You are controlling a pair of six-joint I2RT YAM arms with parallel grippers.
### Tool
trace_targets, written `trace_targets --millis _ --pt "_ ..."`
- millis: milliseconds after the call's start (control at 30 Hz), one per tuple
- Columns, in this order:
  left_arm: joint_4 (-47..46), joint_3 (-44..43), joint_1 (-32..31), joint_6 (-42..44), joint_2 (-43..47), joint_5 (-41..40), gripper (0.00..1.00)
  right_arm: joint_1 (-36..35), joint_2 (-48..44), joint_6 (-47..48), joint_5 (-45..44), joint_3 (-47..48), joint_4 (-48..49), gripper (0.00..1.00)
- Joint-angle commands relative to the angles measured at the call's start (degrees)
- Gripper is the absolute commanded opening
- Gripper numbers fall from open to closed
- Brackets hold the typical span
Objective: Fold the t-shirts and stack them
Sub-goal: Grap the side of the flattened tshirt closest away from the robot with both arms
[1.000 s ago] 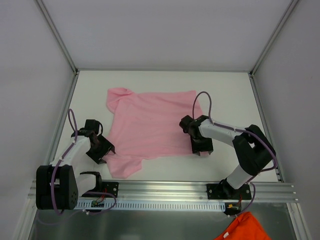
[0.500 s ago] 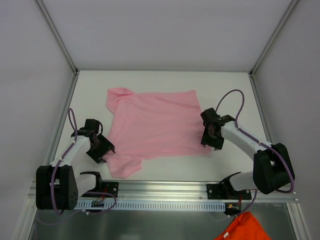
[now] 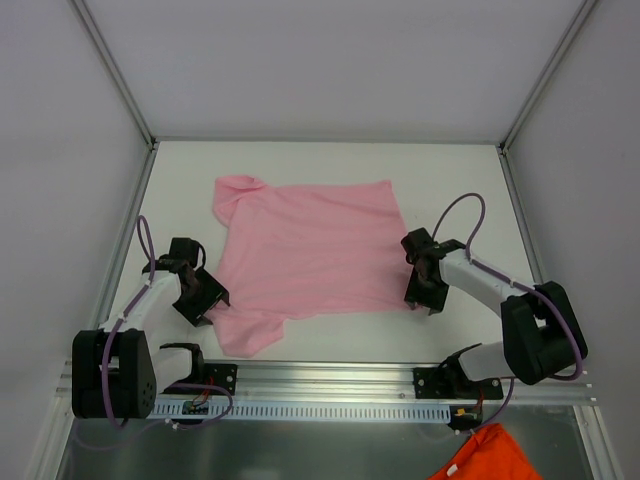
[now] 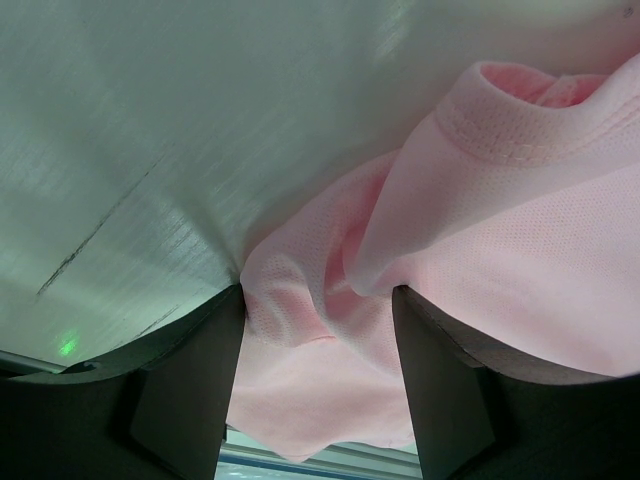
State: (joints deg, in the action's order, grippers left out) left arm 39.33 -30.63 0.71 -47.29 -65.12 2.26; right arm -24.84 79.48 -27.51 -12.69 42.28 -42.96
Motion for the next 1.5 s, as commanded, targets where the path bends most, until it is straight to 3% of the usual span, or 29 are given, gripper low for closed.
trace_targets --millis 0,333,567,933,1033,1067,1167,1333,1467 --pt "0.0 -1.6 -0.3 0.6 -0.4 -1.7 0.61 0.4 0.8 -1.3 -0.5 -0.5 1.1 0.48" --pt "0.0 -1.4 -0.4 0.6 -0.4 -1.9 0.61 0.5 0.7 -0.6 1.3 -2.1 6.0 0.32" --pt "0.0 -1.3 -0.3 0.4 -0.3 -1.9 0.53 0.5 0.4 0.8 0.3 0.4 5.0 0.04" --pt "0.0 -1.1 -0.4 0.0 -0.3 -1.9 0.24 0.5 -0.1 2.4 0.3 1.9 4.2 0.01" --pt "0.0 -1.1 -0.4 -0.1 -0.3 -1.9 0.22 0.5 0.1 2.8 0.8 1.8 4.4 0.01" --pt "0.0 -1.1 -0.4 0.0 -0.4 -1.9 0.23 0.5 0.2 2.9 1.0 1.9 4.5 0.01" --pt "-0.2 -1.1 -0.3 0.2 -1.1 -1.6 0.46 0.5 0.2 3.2 1.4 2.0 4.6 0.01" --pt "-0.3 -1.2 -0.4 0.3 -0.4 -0.9 0.5 0.5 0.1 3.6 1.4 1.9 4.4 0.01" --pt "0.7 -1.5 -0.4 -0.1 -0.2 -0.9 0.64 0.5 0.6 3.8 1.2 2.1 4.4 0.01"
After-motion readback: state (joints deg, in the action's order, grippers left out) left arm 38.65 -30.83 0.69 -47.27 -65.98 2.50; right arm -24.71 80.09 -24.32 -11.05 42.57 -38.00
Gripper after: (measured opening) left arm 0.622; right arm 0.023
